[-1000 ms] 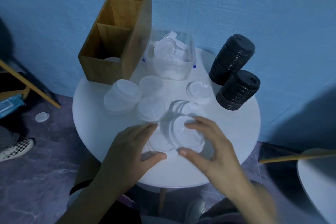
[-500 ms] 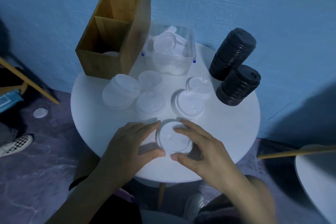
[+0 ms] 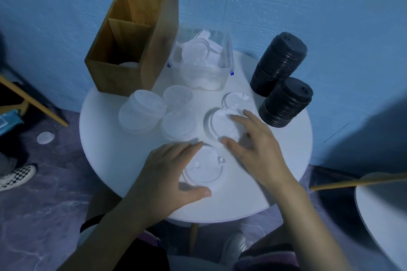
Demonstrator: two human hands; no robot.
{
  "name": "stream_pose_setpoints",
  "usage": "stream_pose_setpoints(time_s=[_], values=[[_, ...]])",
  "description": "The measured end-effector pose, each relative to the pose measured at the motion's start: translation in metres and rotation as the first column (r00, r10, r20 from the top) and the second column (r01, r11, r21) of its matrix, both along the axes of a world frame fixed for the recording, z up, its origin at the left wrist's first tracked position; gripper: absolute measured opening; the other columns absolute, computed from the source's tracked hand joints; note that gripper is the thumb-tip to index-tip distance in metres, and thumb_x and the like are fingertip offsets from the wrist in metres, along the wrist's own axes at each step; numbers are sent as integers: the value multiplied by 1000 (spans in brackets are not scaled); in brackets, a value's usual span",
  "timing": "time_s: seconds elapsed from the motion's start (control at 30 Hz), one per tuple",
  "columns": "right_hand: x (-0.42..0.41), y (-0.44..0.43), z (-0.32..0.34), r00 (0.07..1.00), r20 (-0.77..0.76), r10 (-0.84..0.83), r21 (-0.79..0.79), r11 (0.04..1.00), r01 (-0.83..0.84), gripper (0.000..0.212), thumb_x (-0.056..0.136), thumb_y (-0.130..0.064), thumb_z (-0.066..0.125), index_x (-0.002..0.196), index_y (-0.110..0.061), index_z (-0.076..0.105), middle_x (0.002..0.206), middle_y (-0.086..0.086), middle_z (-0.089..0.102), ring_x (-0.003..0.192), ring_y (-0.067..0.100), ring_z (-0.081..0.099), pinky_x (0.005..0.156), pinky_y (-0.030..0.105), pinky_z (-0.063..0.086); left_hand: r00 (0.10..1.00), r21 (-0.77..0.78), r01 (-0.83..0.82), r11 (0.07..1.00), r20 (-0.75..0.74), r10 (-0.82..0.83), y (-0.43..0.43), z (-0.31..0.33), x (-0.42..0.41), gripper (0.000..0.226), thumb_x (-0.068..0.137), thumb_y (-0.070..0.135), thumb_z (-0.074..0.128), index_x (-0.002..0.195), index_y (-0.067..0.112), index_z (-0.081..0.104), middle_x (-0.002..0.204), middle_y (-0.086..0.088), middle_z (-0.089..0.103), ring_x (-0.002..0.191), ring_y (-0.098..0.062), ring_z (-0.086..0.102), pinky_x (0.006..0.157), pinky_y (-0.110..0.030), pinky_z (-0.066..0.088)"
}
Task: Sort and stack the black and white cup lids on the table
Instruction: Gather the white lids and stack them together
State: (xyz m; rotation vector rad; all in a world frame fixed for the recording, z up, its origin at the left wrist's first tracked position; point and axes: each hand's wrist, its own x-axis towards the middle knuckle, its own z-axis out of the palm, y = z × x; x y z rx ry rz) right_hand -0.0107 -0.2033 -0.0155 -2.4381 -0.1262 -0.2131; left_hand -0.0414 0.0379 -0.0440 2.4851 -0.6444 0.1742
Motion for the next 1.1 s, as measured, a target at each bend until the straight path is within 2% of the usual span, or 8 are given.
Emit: stream_pose_setpoints(time_s=[0.1, 0.23, 0.37, 0.5, 0.6, 0.7, 0.93, 1.1], values=[[10, 9, -4, 1000, -18, -5, -80, 997, 4, 58, 87, -51, 73, 140, -36, 56, 157, -9, 43, 141, 19, 40, 109, 26, 32, 1000, 8, 2, 1000, -16, -2, 3, -1, 1, 94, 68, 80, 64, 149, 35, 42, 145, 21, 48, 132, -5, 44, 109, -28, 29], [2, 8, 2, 1000, 18, -12, 56, 998, 11, 53, 86, -54, 73, 135, -43, 57, 151, -19, 48, 144, 3, 37, 117, 35, 35, 998, -33, -2, 999, -56, 0, 6, -3, 0, 103, 66, 82, 65, 153, 35, 36, 150, 23, 40, 135, 4, 32, 113, -29, 26], [-29, 10, 15, 998, -6, 61, 186, 981, -59, 57, 80, -55, 79, 132, -44, 60, 146, -27, 49, 138, -6, 43, 115, 32, 40, 999, -83, -21, 996, -43, 17, 7, -3, 1, 100, 65, 73, 69, 151, 29, 41, 144, 21, 49, 128, 8, 36, 111, -31, 34], [-51, 20, 4, 997, -27, 78, 86, 993, -75, 60, 76, -65, 75, 131, -43, 61, 142, -29, 49, 134, -8, 42, 111, 19, 37, 993, -107, -94, 990, -77, 86, -2, -5, 3, 113, 61, 65, 86, 155, 26, 35, 138, 10, 59, 121, -4, 48, 104, -32, 36], [-55, 29, -5, 997, -32, 68, 21, 998, -67, 64, 75, -73, 69, 129, -40, 62, 140, -27, 48, 130, -6, 43, 104, 4, 28, 996, -86, -87, 992, -28, 85, -6, -6, 3, 112, 64, 77, 73, 154, 22, 35, 133, 4, 65, 118, -15, 58, 99, -33, 40], [-55, 37, -10, 996, -49, 75, 0, 997, -75, 71, 72, -79, 59, 129, -36, 62, 140, -26, 45, 127, -6, 39, 100, -1, 21, 997, -79, -66, 995, 32, 69, -4, -7, 2, 102, 66, 79, 64, 148, 21, 47, 130, 5, 68, 118, -8, 53, 96, -32, 42], [-53, 25, -12, 986, -56, 156, 36, 987, -154, 51, 88, -71, 56, 131, -44, 62, 142, -40, 39, 133, -14, 34, 104, 0, 20, 998, -68, -57, 996, -41, 54, 4, -6, 2, 99, 63, 65, 84, 149, 28, 49, 144, 10, 59, 128, 0, 45, 104, -28, 33], [-50, 17, -13, 985, -80, 153, 90, 985, -146, 52, 88, -57, 66, 138, -45, 56, 138, -41, 48, 132, -11, 41, 107, 7, 29, 997, -107, -58, 993, -64, 51, 3, -2, 2, 97, 63, 72, 73, 146, 28, 54, 140, 17, 57, 124, 11, 37, 104, -17, 26]])
